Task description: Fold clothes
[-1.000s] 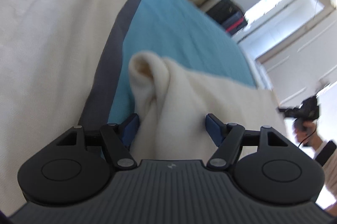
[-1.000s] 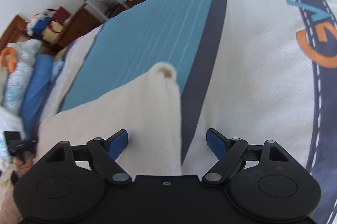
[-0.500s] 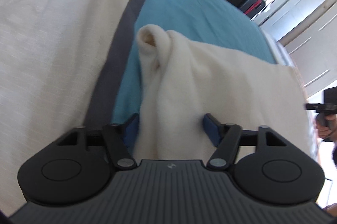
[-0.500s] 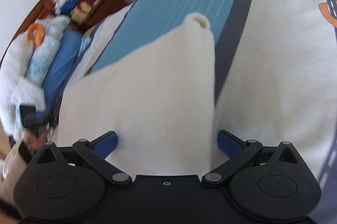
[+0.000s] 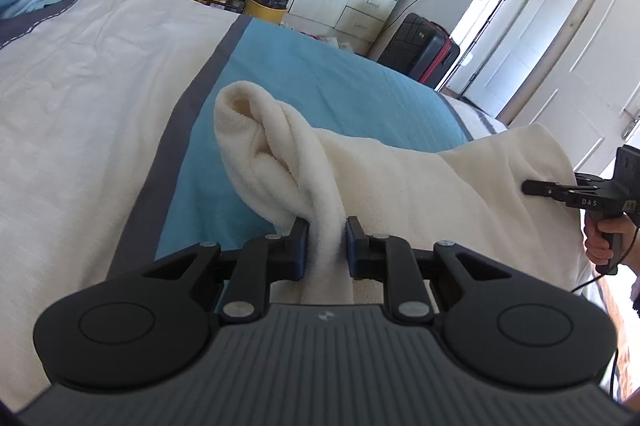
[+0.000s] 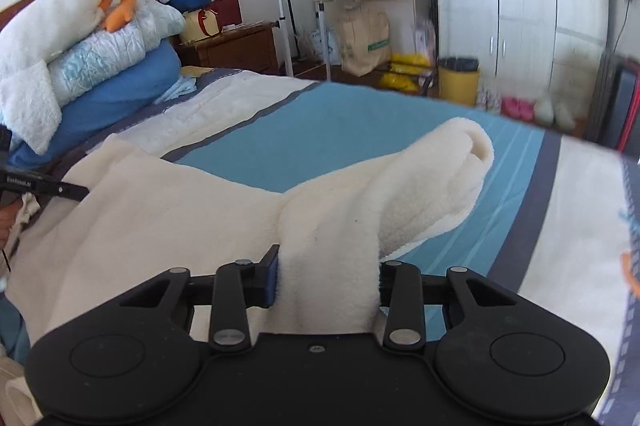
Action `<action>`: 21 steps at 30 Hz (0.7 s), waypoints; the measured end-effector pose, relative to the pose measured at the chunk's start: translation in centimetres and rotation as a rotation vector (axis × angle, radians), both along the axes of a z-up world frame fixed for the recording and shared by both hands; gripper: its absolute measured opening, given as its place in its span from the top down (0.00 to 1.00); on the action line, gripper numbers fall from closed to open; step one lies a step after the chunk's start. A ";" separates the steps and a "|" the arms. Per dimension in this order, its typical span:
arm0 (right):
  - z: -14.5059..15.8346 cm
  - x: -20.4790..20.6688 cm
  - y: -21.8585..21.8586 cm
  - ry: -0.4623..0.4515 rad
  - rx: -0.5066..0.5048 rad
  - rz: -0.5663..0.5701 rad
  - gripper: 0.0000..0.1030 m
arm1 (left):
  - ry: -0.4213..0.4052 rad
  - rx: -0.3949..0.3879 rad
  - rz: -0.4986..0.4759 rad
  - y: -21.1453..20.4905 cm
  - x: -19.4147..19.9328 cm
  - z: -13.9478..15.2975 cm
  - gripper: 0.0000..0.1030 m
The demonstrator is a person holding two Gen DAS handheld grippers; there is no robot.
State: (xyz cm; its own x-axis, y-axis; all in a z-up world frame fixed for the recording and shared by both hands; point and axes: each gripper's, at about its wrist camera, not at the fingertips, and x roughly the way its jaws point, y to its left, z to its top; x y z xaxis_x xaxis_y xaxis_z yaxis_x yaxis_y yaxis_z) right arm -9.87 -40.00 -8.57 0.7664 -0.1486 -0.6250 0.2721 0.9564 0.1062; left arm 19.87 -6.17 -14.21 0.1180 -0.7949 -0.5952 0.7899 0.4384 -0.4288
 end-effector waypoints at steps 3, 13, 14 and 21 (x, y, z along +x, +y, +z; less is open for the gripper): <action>-0.4 0.1 0.2 0.047 0.006 -0.026 0.57 | 0.006 0.051 -0.001 -0.8 0.3 -1.0 0.71; -4.6 -1.0 -3.6 0.151 0.323 -0.099 0.38 | 0.213 0.173 0.073 -1.7 2.7 -3.7 0.52; -4.5 -0.8 -3.2 0.138 0.299 -0.112 0.42 | 0.233 0.174 0.087 -1.8 2.9 -4.0 0.52; 0.4 0.5 2.5 0.035 -0.054 -0.093 0.61 | -0.027 0.193 0.113 -2.0 -0.8 -1.0 0.83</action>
State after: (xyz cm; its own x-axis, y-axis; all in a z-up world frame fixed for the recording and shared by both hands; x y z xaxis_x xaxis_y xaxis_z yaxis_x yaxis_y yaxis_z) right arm -9.37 -37.52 -8.16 0.7258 -0.2520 -0.6400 0.3622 0.9310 0.0442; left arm 19.06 -8.18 -15.21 0.2180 -0.6473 -0.7304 0.7415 0.5965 -0.3074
